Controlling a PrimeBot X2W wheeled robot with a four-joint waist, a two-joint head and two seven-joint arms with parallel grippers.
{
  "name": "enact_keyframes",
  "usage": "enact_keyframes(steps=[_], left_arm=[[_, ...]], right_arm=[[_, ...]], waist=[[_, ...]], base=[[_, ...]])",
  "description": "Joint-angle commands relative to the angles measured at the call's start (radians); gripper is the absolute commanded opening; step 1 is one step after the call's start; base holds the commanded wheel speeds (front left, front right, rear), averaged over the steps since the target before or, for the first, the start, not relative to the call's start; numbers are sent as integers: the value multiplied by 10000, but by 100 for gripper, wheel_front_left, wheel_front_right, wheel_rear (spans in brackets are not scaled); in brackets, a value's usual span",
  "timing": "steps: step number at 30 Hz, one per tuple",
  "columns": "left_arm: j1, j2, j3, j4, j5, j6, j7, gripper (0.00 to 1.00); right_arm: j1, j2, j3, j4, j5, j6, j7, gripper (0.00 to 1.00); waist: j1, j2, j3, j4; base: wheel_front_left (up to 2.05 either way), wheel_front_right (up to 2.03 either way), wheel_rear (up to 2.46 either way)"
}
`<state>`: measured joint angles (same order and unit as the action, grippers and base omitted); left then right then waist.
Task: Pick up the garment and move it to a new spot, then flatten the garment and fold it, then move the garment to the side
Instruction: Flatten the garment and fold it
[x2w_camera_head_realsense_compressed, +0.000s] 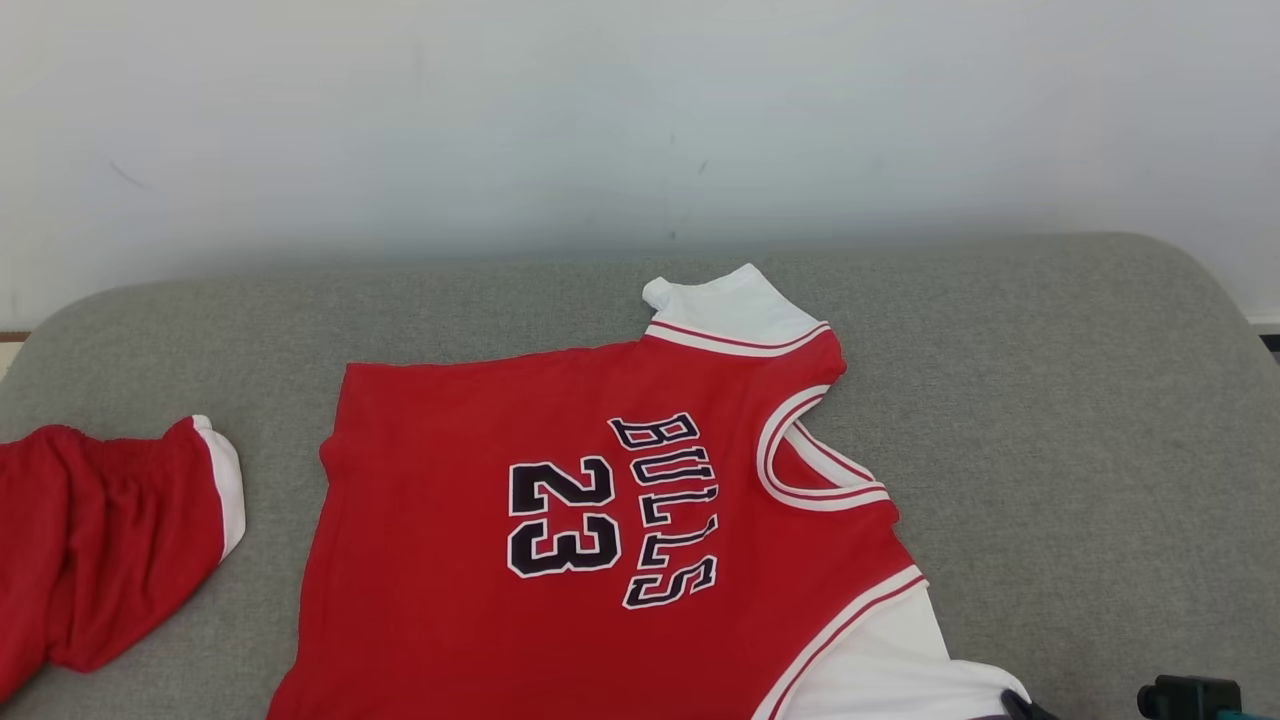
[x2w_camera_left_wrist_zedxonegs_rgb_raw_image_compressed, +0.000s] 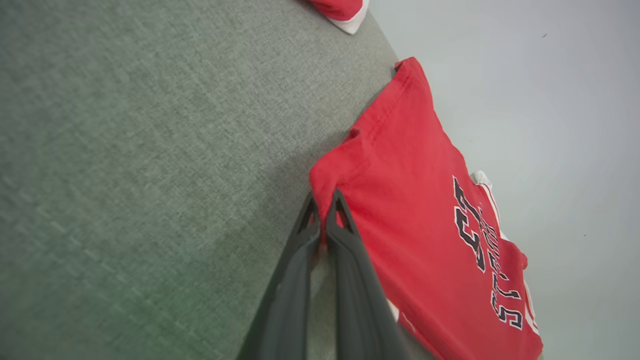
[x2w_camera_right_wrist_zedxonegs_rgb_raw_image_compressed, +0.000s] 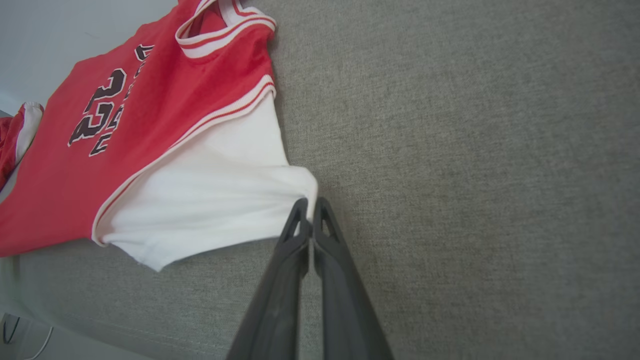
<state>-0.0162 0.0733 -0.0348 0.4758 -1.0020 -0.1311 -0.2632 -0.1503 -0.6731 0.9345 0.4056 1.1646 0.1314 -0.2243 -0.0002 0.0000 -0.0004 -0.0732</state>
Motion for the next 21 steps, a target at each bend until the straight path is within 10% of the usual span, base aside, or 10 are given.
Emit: enact_keyframes(steps=[1, 21], left_arm=[[196, 95, 256, -59, 156, 10, -21, 0], [-1717, -100, 141, -1656, 1367, 6, -31, 0]], right_arm=[[43, -207, -78, -27, 34, -14, -30, 0], [-1936, 942, -2394, -144, -2480, -14, -417, 0]], waist=[[2, 0, -9, 12], [2, 0, 998, 309]], base=[[0, 0, 0], [0, 0, 0]])
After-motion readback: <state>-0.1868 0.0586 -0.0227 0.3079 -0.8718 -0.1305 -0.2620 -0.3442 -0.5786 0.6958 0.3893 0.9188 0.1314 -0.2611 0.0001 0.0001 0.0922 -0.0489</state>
